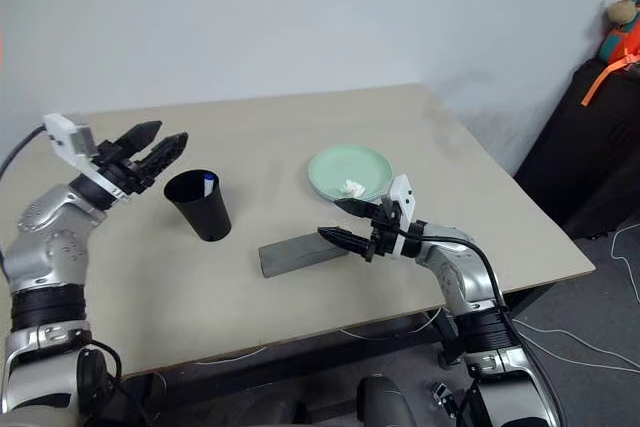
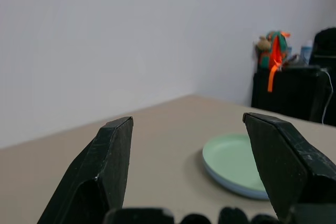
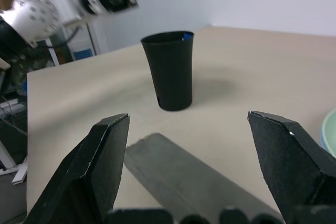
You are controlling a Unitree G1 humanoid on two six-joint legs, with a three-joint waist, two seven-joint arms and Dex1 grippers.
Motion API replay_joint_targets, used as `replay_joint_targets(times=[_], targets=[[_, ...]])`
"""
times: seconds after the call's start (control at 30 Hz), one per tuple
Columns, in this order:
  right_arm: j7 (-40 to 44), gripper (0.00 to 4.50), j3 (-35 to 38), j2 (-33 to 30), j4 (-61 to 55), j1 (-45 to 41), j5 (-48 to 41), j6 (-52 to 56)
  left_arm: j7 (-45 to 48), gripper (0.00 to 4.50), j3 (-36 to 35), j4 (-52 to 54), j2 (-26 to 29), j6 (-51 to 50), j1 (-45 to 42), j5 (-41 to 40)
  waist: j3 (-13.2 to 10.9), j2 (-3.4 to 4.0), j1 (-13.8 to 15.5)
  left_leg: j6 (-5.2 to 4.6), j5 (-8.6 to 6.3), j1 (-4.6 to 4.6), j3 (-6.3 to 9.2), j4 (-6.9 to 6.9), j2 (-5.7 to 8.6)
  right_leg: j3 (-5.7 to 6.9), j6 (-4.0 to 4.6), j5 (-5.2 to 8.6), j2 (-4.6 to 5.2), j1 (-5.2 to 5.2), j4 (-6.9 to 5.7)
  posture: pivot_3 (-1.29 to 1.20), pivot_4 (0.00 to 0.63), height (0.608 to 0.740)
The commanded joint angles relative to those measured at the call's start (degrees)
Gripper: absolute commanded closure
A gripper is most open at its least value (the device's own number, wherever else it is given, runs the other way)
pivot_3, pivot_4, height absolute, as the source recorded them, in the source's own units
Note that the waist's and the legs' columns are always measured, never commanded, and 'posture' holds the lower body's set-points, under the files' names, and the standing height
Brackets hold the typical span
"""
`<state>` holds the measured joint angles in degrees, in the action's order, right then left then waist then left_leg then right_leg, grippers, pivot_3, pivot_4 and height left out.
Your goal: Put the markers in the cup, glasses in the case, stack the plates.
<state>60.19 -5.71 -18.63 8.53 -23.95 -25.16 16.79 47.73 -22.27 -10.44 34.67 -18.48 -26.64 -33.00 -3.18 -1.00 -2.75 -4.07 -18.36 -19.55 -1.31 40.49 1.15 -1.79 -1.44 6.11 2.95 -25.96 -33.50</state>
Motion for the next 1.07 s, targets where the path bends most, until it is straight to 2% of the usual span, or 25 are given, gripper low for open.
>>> replay_joint_targets(times=[0.03, 0.27, 0.33, 0.43, 0.7, 1.07], targets=[[0.9, 0.59, 1.1, -0.2, 1.0, -1.2, 0.1, -2.3, -1.5, 0.98, -2.4, 11.5, 1.5, -5.6, 4.0, -5.2, 0.0, 0.01, 0.0, 0.00, 0.00, 0.00, 0.00, -0.01, 0.00, 0.00, 0.00, 0.00, 0.00, -0.01, -0.01, 0.00, 0.000, 0.728], [0.8, 0.59, 2.4, -0.9, 5.5, -3.1, 1.0, -4.0, -2.1, 0.98, -3.3, 30.5, 2.6, -16.0, 18.4, -15.3, 0.0, 0.02, 0.0, 0.03, -0.01, 0.02, -0.01, -0.01, -0.03, 0.00, 0.02, 0.02, -0.01, -0.02, -0.04, 0.00, 0.000, 0.728], [0.2, 0.59, 3.1, -1.6, 7.7, -3.7, 1.7, -5.2, -3.6, 0.98, -2.0, 34.2, 1.1, -15.9, 23.0, -14.6, 0.0, 0.09, -0.1, 0.04, -0.01, 0.02, -0.01, -0.01, -0.02, 0.00, 0.03, 0.02, -0.01, -0.01, -0.03, 0.00, 0.000, 0.728], [-1.7, 0.59, 4.7, -2.1, 9.8, -4.6, 2.4, -6.2, -6.4, 0.98, 1.2, 36.8, -1.8, -12.1, 27.5, -9.4, 0.0, 0.11, 0.1, 0.08, -0.03, 0.05, -0.03, -0.01, -0.01, -0.01, 0.04, 0.03, -0.01, 0.02, -0.03, 0.00, 0.000, 0.728], [-4.1, 0.59, 6.3, -4.2, 9.6, -2.5, 4.2, -7.1, -12.8, 0.98, 6.8, 32.2, -9.9, -0.2, 30.7, 3.0, 0.0, 0.11, 0.0, 0.12, 0.03, 0.10, -0.05, -0.02, -0.02, 0.00, 0.08, 0.05, -0.05, 0.08, -0.04, 0.00, 0.000, 0.728], [-7.3, 0.59, 9.0, -8.5, 8.8, 0.8, 5.0, -5.3, -13.9, 0.98, 8.6, 22.9, -12.4, 13.2, 34.7, 12.9, 0.0, 0.11, 0.0, 0.08, 0.03, 0.08, -0.08, -0.04, -0.03, -0.01, 0.12, 0.08, -0.03, 0.09, 0.08, 0.00, 0.000, 0.728]])
